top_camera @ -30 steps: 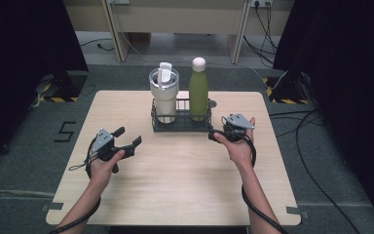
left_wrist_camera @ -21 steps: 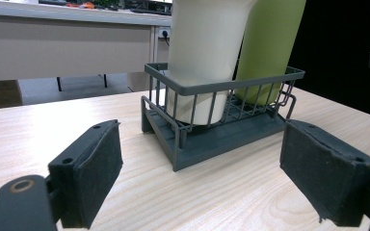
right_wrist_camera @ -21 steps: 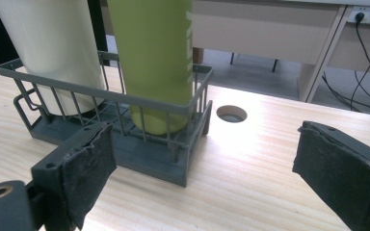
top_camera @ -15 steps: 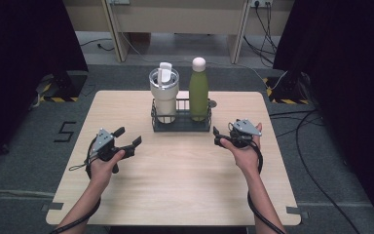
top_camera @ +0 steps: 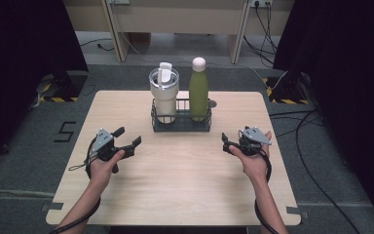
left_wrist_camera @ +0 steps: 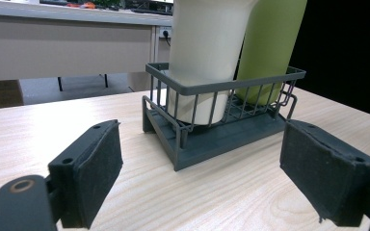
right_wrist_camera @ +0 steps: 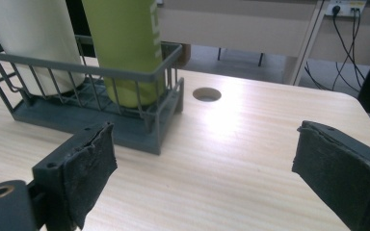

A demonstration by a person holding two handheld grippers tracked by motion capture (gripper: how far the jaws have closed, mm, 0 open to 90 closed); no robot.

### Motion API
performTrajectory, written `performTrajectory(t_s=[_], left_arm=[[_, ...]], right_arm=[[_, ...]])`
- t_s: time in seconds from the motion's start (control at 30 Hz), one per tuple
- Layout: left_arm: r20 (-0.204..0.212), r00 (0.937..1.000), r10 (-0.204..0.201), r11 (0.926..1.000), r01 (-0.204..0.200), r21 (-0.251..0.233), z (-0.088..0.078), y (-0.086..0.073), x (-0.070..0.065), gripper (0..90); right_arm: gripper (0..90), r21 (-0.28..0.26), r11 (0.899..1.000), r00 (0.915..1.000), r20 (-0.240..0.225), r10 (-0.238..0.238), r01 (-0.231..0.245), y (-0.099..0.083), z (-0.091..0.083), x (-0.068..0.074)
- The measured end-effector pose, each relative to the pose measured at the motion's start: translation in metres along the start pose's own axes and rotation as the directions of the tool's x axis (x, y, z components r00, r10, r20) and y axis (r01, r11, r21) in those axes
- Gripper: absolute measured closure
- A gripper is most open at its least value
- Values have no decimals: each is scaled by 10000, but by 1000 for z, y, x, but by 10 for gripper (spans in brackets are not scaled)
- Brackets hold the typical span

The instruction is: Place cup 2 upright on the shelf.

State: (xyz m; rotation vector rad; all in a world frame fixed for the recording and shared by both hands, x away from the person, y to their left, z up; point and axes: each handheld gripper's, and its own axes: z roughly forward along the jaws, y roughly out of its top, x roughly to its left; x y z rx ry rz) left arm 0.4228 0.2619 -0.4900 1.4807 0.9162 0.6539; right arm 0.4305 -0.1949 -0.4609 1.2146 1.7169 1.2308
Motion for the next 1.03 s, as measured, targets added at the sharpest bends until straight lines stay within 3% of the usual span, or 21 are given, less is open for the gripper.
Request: performTrajectory(t_s=[0.57,1.03], left_arm=[[21,10000,35,10000,-35,83,1,-2,-1,141],[161,9999,21,10000,-22,36,4,-2,-2,141]], right_arm=[[87,20,9991,9979,486,428,-429,-31,-20,-22],[92,72,9988,9975,510,486,-490,-38,-23,-24]])
